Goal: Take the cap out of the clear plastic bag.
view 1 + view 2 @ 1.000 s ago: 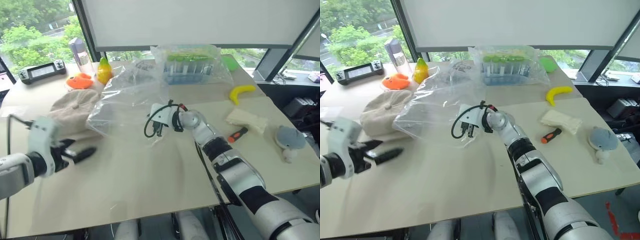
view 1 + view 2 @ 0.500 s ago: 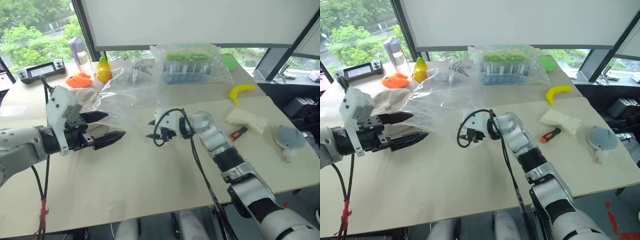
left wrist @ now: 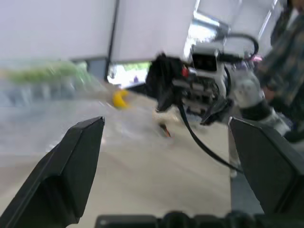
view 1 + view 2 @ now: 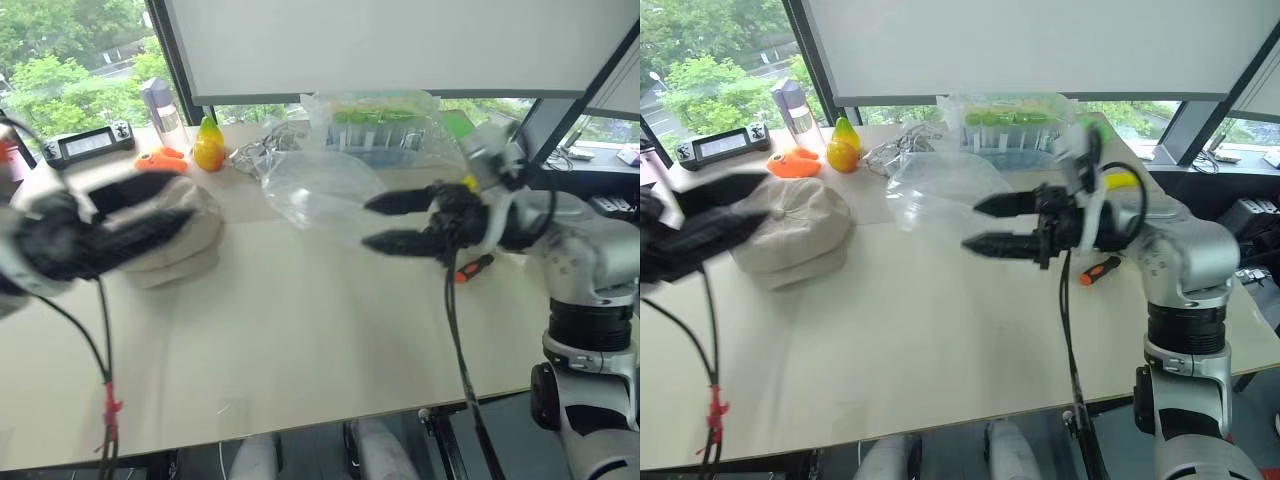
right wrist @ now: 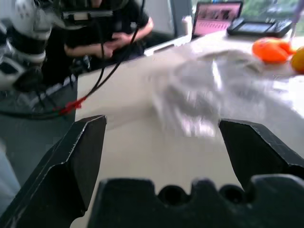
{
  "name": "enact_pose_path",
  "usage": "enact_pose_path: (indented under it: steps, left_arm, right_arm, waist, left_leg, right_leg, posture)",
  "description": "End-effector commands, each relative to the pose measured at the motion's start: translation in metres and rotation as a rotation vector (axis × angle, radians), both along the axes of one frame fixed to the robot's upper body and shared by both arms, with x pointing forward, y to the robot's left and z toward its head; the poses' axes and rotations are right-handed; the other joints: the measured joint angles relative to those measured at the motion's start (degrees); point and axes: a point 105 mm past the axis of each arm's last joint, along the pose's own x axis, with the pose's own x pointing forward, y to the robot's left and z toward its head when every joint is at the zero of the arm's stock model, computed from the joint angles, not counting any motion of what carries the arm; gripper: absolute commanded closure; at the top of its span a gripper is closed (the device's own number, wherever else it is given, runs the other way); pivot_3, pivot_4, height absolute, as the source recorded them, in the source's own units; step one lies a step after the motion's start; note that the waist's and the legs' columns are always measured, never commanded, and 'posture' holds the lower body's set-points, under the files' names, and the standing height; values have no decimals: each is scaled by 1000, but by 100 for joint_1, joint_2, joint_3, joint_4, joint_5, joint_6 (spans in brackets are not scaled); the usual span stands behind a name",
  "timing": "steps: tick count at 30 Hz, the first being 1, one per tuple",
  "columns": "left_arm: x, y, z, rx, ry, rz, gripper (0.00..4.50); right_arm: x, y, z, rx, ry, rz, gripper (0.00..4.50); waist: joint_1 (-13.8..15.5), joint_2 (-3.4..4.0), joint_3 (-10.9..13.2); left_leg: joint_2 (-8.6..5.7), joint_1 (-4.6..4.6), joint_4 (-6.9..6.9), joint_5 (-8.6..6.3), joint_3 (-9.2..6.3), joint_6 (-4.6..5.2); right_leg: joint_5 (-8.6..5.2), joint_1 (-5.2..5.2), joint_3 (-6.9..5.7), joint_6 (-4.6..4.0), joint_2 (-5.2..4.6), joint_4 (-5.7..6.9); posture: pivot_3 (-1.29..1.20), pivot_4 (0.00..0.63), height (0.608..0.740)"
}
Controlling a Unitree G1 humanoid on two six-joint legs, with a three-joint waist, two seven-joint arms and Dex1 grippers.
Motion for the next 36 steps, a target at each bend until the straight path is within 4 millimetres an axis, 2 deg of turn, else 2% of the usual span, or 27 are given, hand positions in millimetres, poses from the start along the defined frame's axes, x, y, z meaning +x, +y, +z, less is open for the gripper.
enact_pose_path:
  steps: [1,3,4,5,8,10,14,18,20,23,26,29,36]
  left_arm:
    - [28,33,-25,19,59,303,0]
    - [43,38,-48,79,114,430,0]
    - [52,37,-63,139,131,499,0]
    - [61,29,-80,194,148,551,0]
    - [77,2,-108,244,116,651,0]
    - [81,-10,-117,241,87,688,0]
    - [87,-18,-134,169,94,798,0]
    - [86,-23,-153,166,91,863,0]
    - [79,-28,-172,240,97,848,0]
    - [68,-21,-191,270,111,878,0]
    - [60,-9,-205,271,126,910,0]
    - [53,-7,-229,282,204,887,0]
    - [51,-3,-239,235,171,979,0]
  right_arm:
    - [24,-31,-5,115,30,-235,18]
    - [36,-41,-20,117,52,-350,18]
    - [43,-46,-34,88,62,-424,18]
    - [48,-50,-50,68,73,-494,18]
    - [53,-56,-86,45,68,-644,18]
    - [52,-55,-101,25,50,-694,18]
    - [46,-44,-131,-36,29,-742,18]
    - [43,-39,-165,-100,46,-805,18]
    - [38,-36,-181,-138,48,-825,18]
    - [32,-37,-194,-182,24,-848,18]
    - [29,-44,-196,-159,12,-895,18]
    - [26,-50,-197,-163,-21,-928,18]
    - [29,-53,-204,-193,-42,-955,18]
  waist:
    - [29,-1,0]
    - [52,-3,-2]
    - [69,-4,-2]
    - [84,-4,-3]
    - [134,-6,-4]
    - [169,-5,-8]
    - [107,-4,-9]
    - [60,-7,-10]
    - [42,-9,-11]
    - [30,-8,-12]
    - [46,-15,-16]
    - [62,-17,-19]
    - [65,-32,-29]
  left_leg:
    - [1,3,0,0,0,0]
    - [20,27,3,-1,0,-1]
    - [21,35,3,-1,1,-1]
    - [21,33,3,-1,1,-2]
    - [20,20,4,-1,2,-2]
    - [18,6,4,-3,5,-5]
    - [20,-17,6,-5,24,-8]
    - [21,18,5,-7,30,-6]
    - [22,38,6,-7,35,-6]
    - [23,49,4,-8,46,-6]
    - [23,50,6,-8,49,-6]
    - [24,50,7,-8,49,-7]
    - [25,46,7,-9,51,-7]
  right_leg:
    - [-3,5,0,-5,1,-1]
    - [-8,42,5,-14,19,-23]
    - [-8,52,8,-14,20,-25]
    - [-8,51,10,-14,22,-26]
    - [-1,48,21,-4,26,-27]
    - [24,38,31,34,29,-32]
    - [33,2,65,40,37,-24]
    - [33,35,72,42,43,-25]
    - [33,50,76,41,43,-25]
    - [9,53,88,1,44,-23]
    - [9,53,91,2,44,-25]
    - [7,52,91,0,44,-25]
    - [6,55,92,1,44,-39]
  posture:
    - [0,150,740]
    - [0,150,740]
    - [0,150,740]
    - [0,150,740]
    - [0,150,740]
    - [0,150,740]
    - [0,150,740]
    - [0,150,740]
    - [0,150,740]
    - [0,150,740]
    - [0,150,740]
    - [0,150,740]
    - [0,150,740]
